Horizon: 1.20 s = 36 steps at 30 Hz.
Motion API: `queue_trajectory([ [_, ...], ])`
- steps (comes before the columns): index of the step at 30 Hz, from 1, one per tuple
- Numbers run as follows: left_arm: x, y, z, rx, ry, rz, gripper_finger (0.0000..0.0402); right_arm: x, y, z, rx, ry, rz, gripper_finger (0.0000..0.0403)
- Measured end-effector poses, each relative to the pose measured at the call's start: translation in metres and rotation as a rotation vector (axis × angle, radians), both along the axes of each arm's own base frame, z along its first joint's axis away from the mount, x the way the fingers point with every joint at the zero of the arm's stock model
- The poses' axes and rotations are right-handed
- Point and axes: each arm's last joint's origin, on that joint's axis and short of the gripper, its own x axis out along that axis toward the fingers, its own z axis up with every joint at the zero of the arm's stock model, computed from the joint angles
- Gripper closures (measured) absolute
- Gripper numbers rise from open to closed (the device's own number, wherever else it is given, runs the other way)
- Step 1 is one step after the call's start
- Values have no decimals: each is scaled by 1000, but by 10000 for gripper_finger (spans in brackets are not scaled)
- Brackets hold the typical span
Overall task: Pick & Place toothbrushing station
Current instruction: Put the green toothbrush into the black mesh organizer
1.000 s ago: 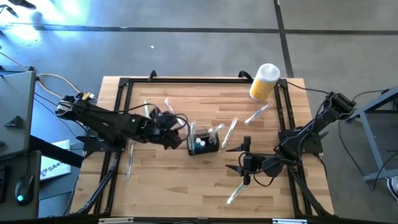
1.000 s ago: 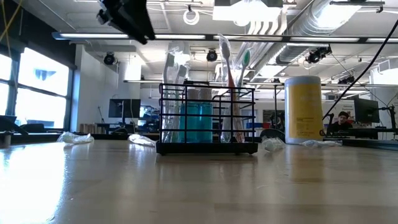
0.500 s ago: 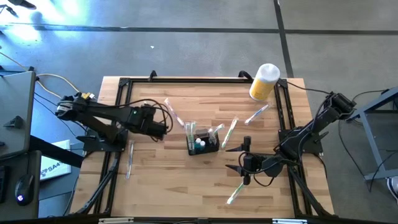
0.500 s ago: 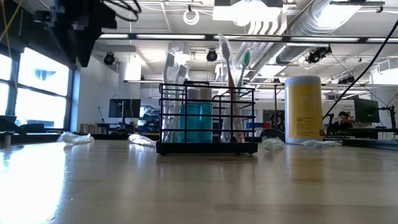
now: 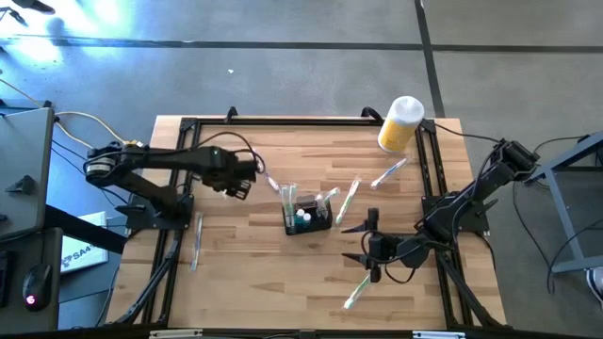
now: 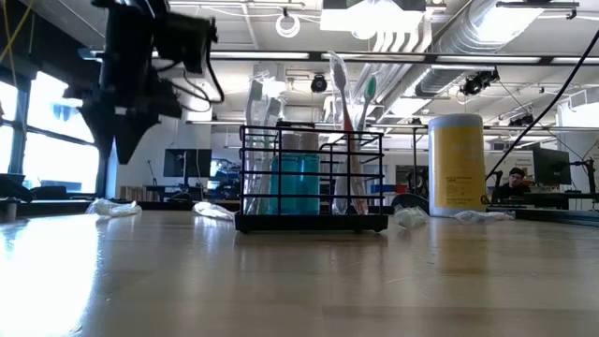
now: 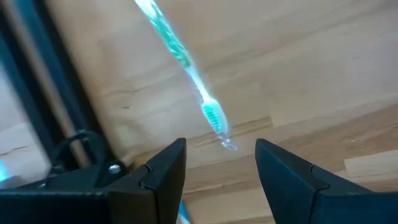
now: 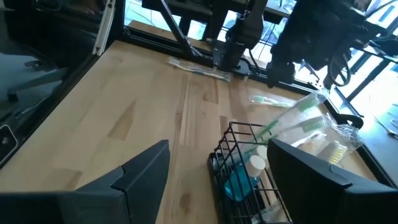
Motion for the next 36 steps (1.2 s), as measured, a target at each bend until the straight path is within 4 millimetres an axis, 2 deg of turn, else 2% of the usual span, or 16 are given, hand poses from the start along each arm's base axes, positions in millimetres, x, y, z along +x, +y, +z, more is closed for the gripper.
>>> queue_trajectory([
  [5,-8,27,-22,-111,-56,39,217,0,0,0,12,0,-1,140],
  [10,-16,40,-45,-152,-119,81,217,0,1,0,26,12,38,140],
  [17,-29,43,-67,-163,-108,122,217,0,1,0,17,12,41,140],
  [22,-26,44,-79,-155,-182,81,217,0,1,0,0,13,47,140],
  [28,-27,43,-86,-183,-148,40,221,1,0,0,-1,12,40,140],
  [32,-28,41,-86,-192,-133,0,253,1,0,0,1,12,39,140],
  [36,-25,35,-87,-186,-127,-40,316,1,0,0,1,12,40,140],
])
